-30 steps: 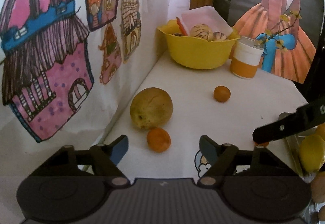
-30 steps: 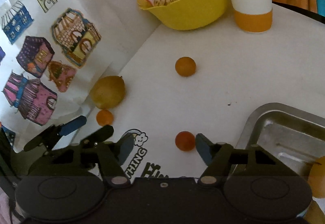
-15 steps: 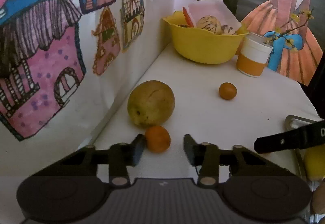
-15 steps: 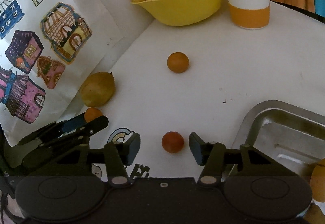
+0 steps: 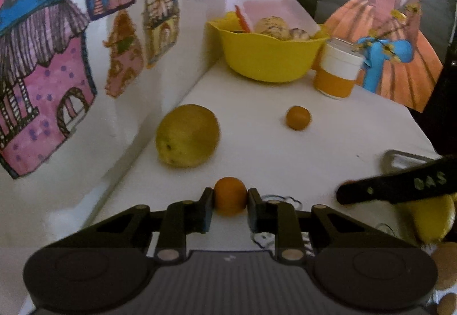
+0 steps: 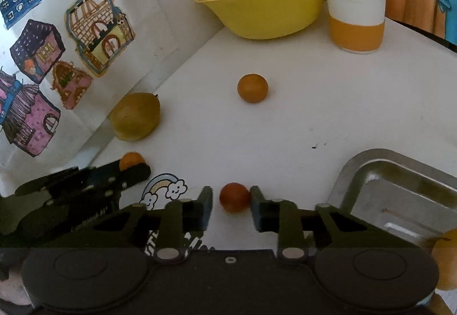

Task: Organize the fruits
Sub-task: 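Grasp a small orange fruit with the left tool while the right tool grasps a small red fruit, then carry the orange fruit with the left tool while the right tool carries the red fruit to the tray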

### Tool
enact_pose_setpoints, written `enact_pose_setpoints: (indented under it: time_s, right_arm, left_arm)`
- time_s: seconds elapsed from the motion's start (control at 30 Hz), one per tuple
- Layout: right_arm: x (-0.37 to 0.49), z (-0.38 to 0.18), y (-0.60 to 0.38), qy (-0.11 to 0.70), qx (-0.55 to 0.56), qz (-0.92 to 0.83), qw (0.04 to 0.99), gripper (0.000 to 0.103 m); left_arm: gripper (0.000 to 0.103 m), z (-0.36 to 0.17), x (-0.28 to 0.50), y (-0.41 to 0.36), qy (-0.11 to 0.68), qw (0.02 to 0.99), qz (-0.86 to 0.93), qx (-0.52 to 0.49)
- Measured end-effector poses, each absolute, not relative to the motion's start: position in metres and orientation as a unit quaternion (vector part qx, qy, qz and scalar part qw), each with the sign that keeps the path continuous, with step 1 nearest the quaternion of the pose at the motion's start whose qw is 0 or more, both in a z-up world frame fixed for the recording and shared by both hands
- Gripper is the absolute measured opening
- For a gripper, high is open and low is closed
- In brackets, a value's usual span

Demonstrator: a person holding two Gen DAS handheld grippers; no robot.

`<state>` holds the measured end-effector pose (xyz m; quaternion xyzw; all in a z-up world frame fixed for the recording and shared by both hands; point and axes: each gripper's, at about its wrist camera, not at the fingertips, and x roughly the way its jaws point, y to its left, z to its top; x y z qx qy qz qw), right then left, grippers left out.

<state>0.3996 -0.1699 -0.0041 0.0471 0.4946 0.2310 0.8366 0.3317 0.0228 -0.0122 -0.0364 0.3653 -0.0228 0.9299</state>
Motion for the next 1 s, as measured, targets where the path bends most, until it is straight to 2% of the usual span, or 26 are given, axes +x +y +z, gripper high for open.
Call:
enact_pose_setpoints:
  time_s: [0.43,1.0]
  right_arm:
    - [0.372,0.002,-0.179,0.489,0.058,0.265,0.829,0.023]
    - [0.280,0.061,-0.257,0.426,0.067,0.265,0.862,0.023]
  left_arm:
    - [0.027,-0.004,0.297,-0.014,0.370,0.926,-0.068,-0.020]
    - [0.027,0.035,0.230,-0.069,0.339,0.930,-0.145,-0.015]
